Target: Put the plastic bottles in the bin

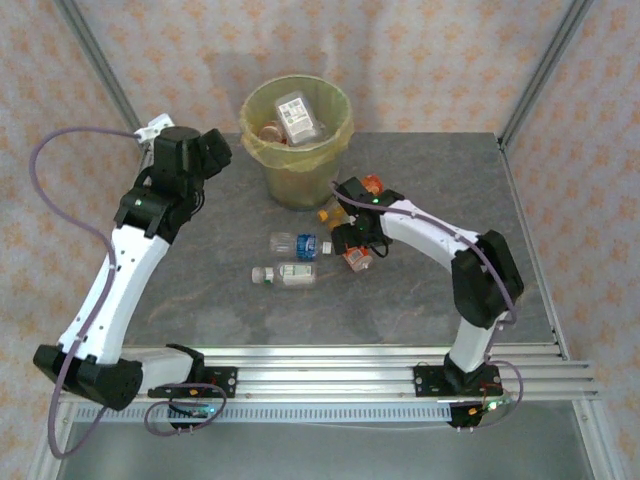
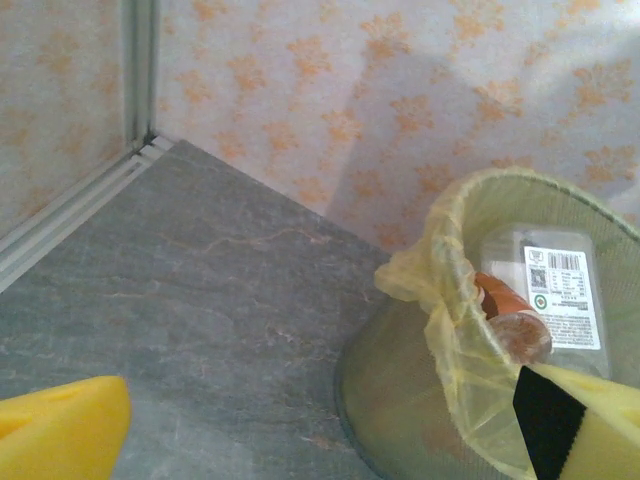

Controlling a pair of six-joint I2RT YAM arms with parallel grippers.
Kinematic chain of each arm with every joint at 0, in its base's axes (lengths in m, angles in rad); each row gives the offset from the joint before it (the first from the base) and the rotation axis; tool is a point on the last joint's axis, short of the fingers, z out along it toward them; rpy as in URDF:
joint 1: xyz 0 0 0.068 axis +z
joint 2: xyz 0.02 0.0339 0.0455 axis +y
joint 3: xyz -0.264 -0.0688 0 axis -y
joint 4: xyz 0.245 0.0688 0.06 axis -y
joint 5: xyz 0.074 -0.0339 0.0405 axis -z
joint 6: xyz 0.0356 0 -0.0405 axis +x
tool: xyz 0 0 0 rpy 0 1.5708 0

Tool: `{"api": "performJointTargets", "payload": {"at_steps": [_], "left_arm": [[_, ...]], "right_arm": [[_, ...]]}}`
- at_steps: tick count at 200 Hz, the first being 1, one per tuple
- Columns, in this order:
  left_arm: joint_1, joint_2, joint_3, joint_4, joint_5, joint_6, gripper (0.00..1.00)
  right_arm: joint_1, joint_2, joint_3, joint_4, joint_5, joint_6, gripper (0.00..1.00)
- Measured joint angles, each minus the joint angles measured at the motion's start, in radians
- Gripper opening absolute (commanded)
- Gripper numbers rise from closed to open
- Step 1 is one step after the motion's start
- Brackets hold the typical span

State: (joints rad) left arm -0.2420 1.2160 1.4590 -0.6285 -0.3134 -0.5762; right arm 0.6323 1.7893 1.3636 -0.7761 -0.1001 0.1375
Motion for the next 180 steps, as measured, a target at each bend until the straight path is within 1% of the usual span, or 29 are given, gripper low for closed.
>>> {"api": "performJointTargets", "payload": {"at_steps": [43, 109, 128, 148, 180], "left_arm": [[0.000, -0.095, -0.056, 0.013, -0.040, -0.038, 1.00], [0.000, -0.103, -0.071, 0.016, -0.043, -0.061, 1.00], [0.000, -0.103, -0.073, 0.016, -0.043, -0.064, 1.00], [0.000, -0.103, -0.073, 0.016, -0.043, -0.064, 1.00], [0.000, -0.103, -0.073, 0.016, -0.043, -0.068, 1.00]], "right_arm": [[-0.011, 0.065, 0.000, 0.016, -0.048, -0.028, 0.80], [-0.012, 0.121, -0.003, 0.043, -0.093, -0.046, 0.77], [-0.012, 0.121, -0.007, 0.045, -0.103, -0.049, 0.69], [-0.012, 0.121, -0.021, 0.051, -0.110, -0.054, 0.58], [-0.012, 0.105, -0.043, 0.060, -0.110, -0.056, 0.49]]}}
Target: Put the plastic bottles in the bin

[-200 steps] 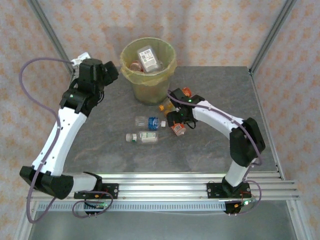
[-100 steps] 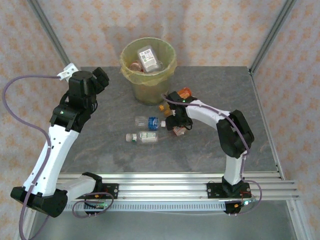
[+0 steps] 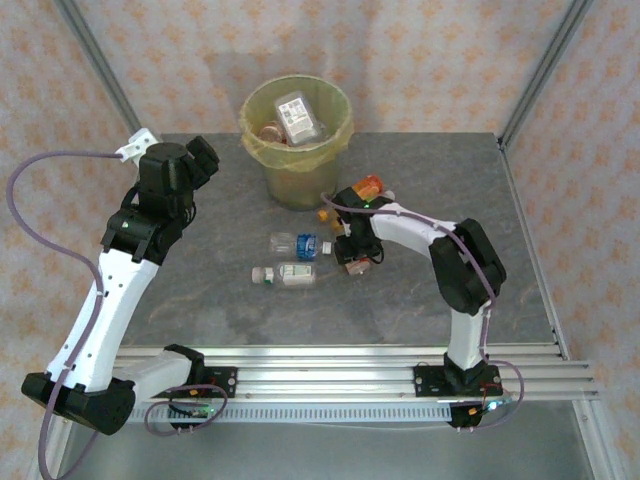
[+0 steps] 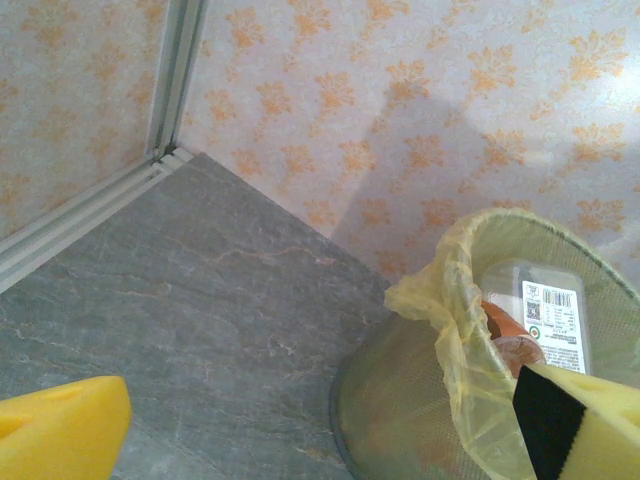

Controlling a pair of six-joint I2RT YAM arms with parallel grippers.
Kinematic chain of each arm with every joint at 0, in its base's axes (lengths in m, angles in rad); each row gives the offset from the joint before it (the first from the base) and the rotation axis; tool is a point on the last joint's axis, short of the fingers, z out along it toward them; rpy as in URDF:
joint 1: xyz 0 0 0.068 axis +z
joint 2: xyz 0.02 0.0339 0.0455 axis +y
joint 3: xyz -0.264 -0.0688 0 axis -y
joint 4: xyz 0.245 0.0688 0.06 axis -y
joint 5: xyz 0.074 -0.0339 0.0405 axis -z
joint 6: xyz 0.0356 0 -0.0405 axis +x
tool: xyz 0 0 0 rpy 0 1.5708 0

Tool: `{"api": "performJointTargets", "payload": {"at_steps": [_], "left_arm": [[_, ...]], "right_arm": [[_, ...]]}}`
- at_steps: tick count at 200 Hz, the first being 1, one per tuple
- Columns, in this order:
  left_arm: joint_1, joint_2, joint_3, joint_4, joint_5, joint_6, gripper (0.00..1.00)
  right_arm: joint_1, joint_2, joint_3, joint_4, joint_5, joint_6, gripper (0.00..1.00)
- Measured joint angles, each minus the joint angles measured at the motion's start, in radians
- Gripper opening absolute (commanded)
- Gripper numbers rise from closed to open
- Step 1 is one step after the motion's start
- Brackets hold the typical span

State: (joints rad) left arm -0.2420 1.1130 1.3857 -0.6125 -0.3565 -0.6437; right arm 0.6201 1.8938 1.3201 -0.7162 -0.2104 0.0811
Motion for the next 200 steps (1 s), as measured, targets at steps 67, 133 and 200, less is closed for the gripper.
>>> {"api": "performJointTargets", "payload": {"at_steps": [67, 133, 200], "left_arm": [[0.001, 0.002, 0.000, 0.002, 0.074, -0.003, 1.00], [-0.096, 0.151, 0.081, 0.021, 0.310, 0.025, 1.00], [-0.266, 0.401, 0.287, 0.037, 0.591, 0.090, 0.96]], "right_arm": [[0.000, -0.237, -0.122, -0.032, -0.013, 0.015, 0.32], [0.001, -0.527, -0.174, 0.074, -0.021, 0.023, 0.24], [0.007, -0.697, -0.310, 0.404, -0.095, 0.034, 0.27]]}}
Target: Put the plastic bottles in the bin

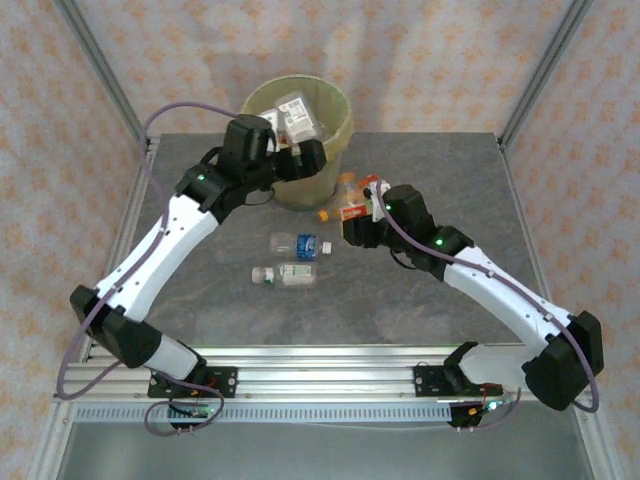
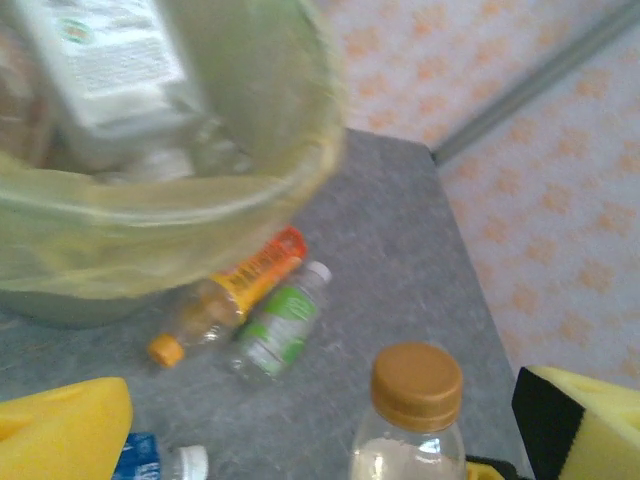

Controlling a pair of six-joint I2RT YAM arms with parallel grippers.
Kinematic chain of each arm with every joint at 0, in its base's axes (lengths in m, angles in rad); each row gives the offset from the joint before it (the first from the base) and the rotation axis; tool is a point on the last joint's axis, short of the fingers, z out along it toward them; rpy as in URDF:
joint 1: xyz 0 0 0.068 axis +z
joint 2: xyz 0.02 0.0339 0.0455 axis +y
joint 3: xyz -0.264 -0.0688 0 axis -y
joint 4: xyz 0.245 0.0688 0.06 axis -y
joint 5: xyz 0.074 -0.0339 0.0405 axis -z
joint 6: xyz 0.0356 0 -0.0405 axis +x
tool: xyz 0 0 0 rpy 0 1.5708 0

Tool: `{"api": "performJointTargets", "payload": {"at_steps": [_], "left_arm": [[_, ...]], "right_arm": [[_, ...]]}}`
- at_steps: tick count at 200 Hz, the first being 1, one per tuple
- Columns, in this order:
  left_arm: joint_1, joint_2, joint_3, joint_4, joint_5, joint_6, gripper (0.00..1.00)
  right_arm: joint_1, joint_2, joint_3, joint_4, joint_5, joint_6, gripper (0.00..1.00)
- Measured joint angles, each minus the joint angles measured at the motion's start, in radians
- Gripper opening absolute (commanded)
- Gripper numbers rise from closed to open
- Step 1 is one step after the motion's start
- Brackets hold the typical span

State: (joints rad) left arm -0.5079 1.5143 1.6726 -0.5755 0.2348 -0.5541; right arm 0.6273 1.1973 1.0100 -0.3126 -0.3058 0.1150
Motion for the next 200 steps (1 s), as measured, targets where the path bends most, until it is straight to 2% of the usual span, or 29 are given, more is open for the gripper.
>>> {"api": "performJointTargets", "payload": {"at_steps": [50, 85, 134, 142, 158, 168, 184, 196, 200], "left_arm": [[-0.050, 0.120, 0.123, -0.003, 0.097, 0.048, 0.81], [-0.075, 0.179, 0.203, -0.011, 0.105, 0.076, 0.71], [-0.082, 0.212, 0.226, -0.026, 0.118, 0.092, 0.58], [-0.082, 0.212, 0.226, -0.026, 0.122, 0.094, 0.53], [-0.083, 0.212, 0.228, -0.026, 0.129, 0.098, 0.34], [-0.088, 0.212, 0.231, -0.026, 0.127, 0.100, 0.25], [-0.088, 0.212, 0.233, -0.026, 0.124, 0.109, 0.17], [-0.088, 0.212, 0.234, -0.026, 0.124, 0.110, 0.14], [-0.088, 0.212, 0.235, -0.026, 0.121, 0.111, 0.13]], "right_arm": [[0.000, -0.035, -0.010, 0.121, -0.028, 0.000, 0.27], [0.003, -0.035, -0.010, 0.148, -0.033, 0.000, 0.27], [0.007, -0.035, -0.010, 0.176, -0.034, 0.000, 0.27], [0.007, -0.035, -0.010, 0.177, -0.034, 0.000, 0.27], [0.009, -0.035, -0.010, 0.178, -0.034, 0.001, 0.28], [0.011, -0.035, -0.010, 0.178, -0.031, 0.004, 0.31], [0.011, -0.035, -0.010, 0.180, -0.024, 0.004, 0.39], [0.012, -0.035, -0.010, 0.179, -0.023, 0.004, 0.55], [0.011, -0.035, -0.010, 0.179, -0.023, 0.005, 0.64]]}}
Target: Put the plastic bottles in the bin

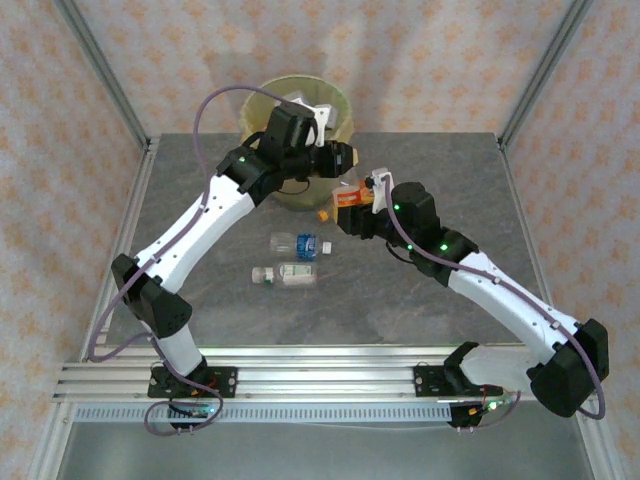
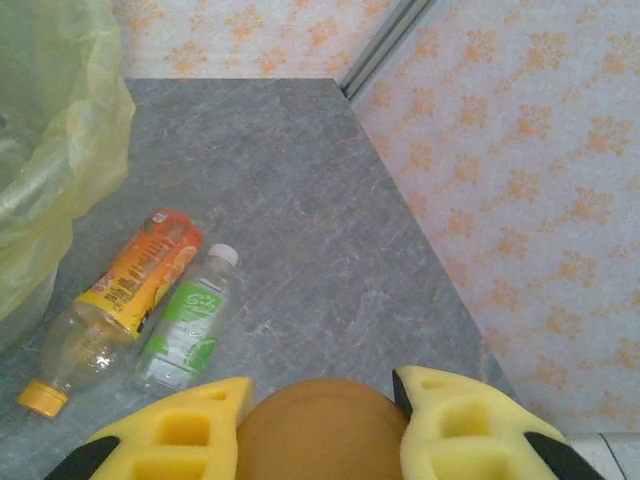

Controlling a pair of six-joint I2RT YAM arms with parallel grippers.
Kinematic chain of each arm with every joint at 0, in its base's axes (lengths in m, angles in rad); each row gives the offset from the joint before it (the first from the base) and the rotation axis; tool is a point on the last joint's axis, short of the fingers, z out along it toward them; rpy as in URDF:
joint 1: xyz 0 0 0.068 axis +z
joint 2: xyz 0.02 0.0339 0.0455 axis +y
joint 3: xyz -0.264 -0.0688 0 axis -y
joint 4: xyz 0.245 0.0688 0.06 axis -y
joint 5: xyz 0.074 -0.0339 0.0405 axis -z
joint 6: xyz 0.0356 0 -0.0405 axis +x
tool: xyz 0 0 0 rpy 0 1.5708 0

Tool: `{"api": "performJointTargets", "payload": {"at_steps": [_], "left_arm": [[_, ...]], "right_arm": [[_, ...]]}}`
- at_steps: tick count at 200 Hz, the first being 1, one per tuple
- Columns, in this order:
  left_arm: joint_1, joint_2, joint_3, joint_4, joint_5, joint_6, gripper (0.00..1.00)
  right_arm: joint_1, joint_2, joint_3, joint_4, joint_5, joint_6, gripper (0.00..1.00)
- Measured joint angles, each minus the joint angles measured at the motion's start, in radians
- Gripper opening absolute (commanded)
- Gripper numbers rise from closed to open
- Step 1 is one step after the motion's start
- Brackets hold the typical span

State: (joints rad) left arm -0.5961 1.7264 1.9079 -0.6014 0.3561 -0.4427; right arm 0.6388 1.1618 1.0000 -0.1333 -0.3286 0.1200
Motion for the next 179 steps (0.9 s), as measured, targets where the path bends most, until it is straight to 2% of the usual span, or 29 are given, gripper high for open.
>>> {"api": "performJointTargets", "payload": {"at_steps": [21, 87, 132, 179], "left_arm": [[-0.002, 0.000, 0.023, -0.013, -0.025, 0.021, 0.10], [0.021, 0.000, 0.216, -0.011, -0.254, 0.159, 0.09], [0.111, 0.021, 0.337, 0.069, -0.423, 0.252, 0.10], [0.214, 0.124, 0.424, 0.175, -0.588, 0.328, 0.09]], "right_arm": [[0.000, -0.002, 0.000, 0.007, 0.013, 0.008, 1.00], [0.000, -0.089, 0.000, 0.004, 0.083, 0.014, 0.99], [0.000, -0.133, -0.003, -0.010, 0.151, 0.027, 0.99], [0.000, -0.161, -0.031, -0.025, 0.200, 0.042, 0.99]]}}
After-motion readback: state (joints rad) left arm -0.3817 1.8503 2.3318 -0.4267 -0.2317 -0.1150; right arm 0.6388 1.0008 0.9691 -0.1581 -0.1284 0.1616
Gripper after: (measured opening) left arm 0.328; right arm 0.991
